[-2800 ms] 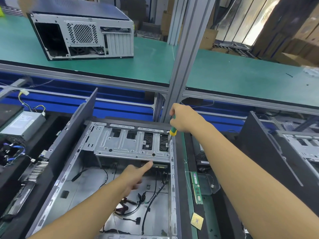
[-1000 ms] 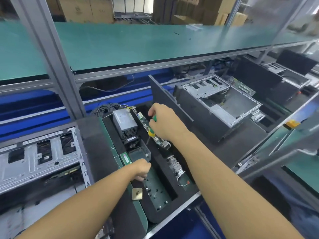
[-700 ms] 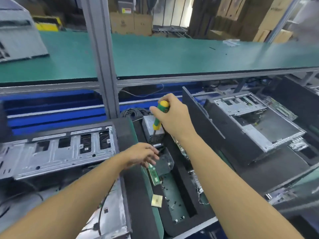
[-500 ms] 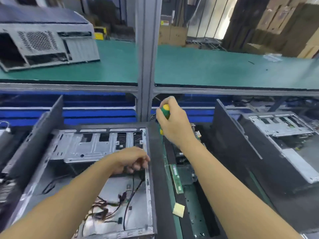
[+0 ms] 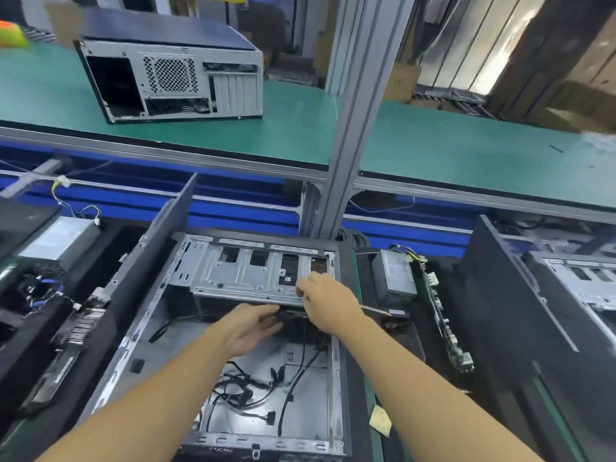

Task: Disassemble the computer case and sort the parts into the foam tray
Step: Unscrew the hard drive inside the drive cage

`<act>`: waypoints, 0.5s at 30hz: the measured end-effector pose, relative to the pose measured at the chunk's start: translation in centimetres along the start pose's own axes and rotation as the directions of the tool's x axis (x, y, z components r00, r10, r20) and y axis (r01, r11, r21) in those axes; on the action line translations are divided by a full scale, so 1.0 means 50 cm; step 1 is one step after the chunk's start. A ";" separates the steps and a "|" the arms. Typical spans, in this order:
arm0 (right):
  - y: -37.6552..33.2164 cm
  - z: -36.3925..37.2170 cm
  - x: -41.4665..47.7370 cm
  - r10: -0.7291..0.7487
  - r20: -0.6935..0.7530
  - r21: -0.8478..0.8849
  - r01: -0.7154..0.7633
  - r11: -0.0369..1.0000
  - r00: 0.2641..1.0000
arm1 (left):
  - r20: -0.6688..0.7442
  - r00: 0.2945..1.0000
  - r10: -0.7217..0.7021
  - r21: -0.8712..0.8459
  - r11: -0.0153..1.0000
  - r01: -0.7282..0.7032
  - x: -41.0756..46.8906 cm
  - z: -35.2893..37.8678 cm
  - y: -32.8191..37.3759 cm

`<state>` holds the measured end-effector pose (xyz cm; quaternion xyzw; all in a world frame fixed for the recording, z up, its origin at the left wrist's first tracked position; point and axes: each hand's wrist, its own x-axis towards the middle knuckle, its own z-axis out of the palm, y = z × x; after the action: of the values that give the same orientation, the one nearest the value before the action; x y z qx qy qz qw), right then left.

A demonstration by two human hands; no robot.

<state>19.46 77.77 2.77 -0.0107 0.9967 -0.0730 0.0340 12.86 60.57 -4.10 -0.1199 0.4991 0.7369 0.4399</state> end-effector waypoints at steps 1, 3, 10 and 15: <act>0.005 0.013 -0.002 -0.004 -0.034 -0.013 0.004 1.000 0.999 | -0.005 1.000 0.004 -0.016 1.000 -0.004 0.004 0.012 -0.004; 0.011 0.027 -0.005 -0.003 -0.110 -0.023 0.001 1.000 0.994 | -0.013 1.000 0.020 -0.027 0.999 -0.020 0.010 0.034 -0.009; 0.023 0.050 -0.034 0.091 -0.266 0.014 -0.090 0.996 0.960 | -0.015 0.998 0.062 -0.049 0.997 -0.063 0.018 0.055 -0.020; 0.013 0.061 -0.062 0.235 -0.358 0.042 -0.235 0.971 0.904 | -0.032 0.999 0.034 -0.025 0.999 -0.035 0.012 0.058 -0.019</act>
<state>22.75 78.05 -0.12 0.1229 0.9801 -0.0680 -0.1405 13.99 63.41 -3.68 -0.1285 0.4986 0.7487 0.4176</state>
